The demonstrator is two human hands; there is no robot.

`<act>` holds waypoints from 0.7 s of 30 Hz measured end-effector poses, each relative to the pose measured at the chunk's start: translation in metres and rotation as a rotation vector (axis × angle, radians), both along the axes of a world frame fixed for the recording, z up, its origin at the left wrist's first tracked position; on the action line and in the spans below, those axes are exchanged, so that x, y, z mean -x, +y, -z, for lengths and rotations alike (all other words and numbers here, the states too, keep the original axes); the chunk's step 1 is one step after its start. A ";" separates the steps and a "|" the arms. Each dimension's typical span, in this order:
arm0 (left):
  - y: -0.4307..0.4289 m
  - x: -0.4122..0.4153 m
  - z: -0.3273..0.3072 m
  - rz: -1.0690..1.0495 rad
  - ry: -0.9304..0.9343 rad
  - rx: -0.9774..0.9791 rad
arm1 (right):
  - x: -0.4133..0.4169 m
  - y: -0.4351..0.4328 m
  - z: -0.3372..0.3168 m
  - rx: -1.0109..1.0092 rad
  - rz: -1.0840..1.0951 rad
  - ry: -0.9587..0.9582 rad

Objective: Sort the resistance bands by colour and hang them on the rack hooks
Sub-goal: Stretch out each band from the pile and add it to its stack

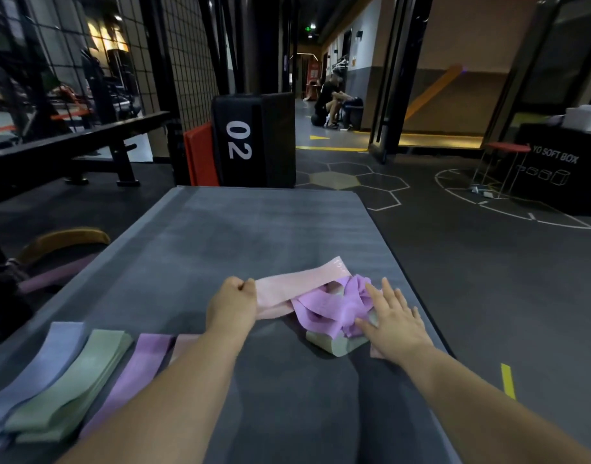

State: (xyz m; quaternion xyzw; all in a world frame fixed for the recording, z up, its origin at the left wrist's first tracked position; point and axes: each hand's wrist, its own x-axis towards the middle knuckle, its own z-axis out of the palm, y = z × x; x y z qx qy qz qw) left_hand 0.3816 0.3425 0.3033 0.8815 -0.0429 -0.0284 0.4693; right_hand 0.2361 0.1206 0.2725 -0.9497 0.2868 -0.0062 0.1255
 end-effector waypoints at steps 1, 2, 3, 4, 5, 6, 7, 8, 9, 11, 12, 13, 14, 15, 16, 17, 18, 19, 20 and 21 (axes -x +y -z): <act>0.004 0.006 0.003 0.010 0.002 -0.014 | 0.001 0.004 -0.003 -0.011 0.012 -0.025; 0.008 0.012 0.007 0.016 0.008 -0.016 | 0.002 0.010 -0.007 -0.030 0.023 -0.064; 0.012 0.019 0.010 0.022 0.021 -0.004 | 0.004 0.017 -0.011 -0.061 0.035 -0.113; 0.016 0.026 0.014 0.028 0.033 0.006 | 0.005 0.024 -0.014 -0.095 0.041 -0.161; 0.019 0.033 0.016 0.036 0.039 -0.003 | 0.006 0.032 -0.015 -0.118 0.034 -0.193; 0.022 0.040 0.017 0.043 0.052 -0.021 | 0.006 0.039 -0.014 -0.121 0.014 -0.200; 0.026 0.046 0.019 0.053 0.074 -0.032 | 0.006 0.047 -0.012 -0.109 -0.006 -0.188; 0.029 0.053 0.020 0.062 0.102 -0.041 | 0.006 0.053 -0.010 -0.097 -0.022 -0.159; 0.033 0.058 0.022 0.077 0.126 -0.066 | 0.005 0.058 -0.007 -0.090 -0.033 -0.121; 0.041 0.067 0.025 0.121 0.152 -0.141 | 0.002 0.065 -0.002 -0.085 -0.040 -0.051; 0.044 0.070 0.026 0.137 0.164 -0.166 | 0.000 0.067 -0.001 -0.078 -0.040 -0.023; 0.047 0.073 0.026 0.145 0.170 -0.176 | -0.001 0.068 0.002 -0.063 -0.037 0.006; 0.050 0.074 0.025 0.148 0.176 -0.176 | -0.004 0.068 0.005 -0.044 -0.034 0.032; 0.052 0.075 0.024 0.151 0.179 -0.178 | -0.007 0.066 0.007 -0.025 -0.029 0.051; 0.054 0.075 0.023 0.157 0.181 -0.187 | -0.009 0.063 0.010 -0.009 -0.028 0.061; 0.055 0.075 0.023 0.169 0.185 -0.202 | -0.012 0.060 0.011 0.012 -0.034 0.063; 0.056 0.075 0.023 0.179 0.191 -0.218 | -0.014 0.057 0.012 0.035 -0.048 0.061; 0.057 0.075 0.024 0.189 0.199 -0.231 | -0.016 0.052 0.013 0.059 -0.071 0.057; 0.058 0.076 0.024 0.201 0.204 -0.236 | -0.018 0.048 0.013 0.080 -0.103 0.053; 0.058 0.077 0.024 0.211 0.207 -0.231 | -0.020 0.043 0.013 0.095 -0.137 0.052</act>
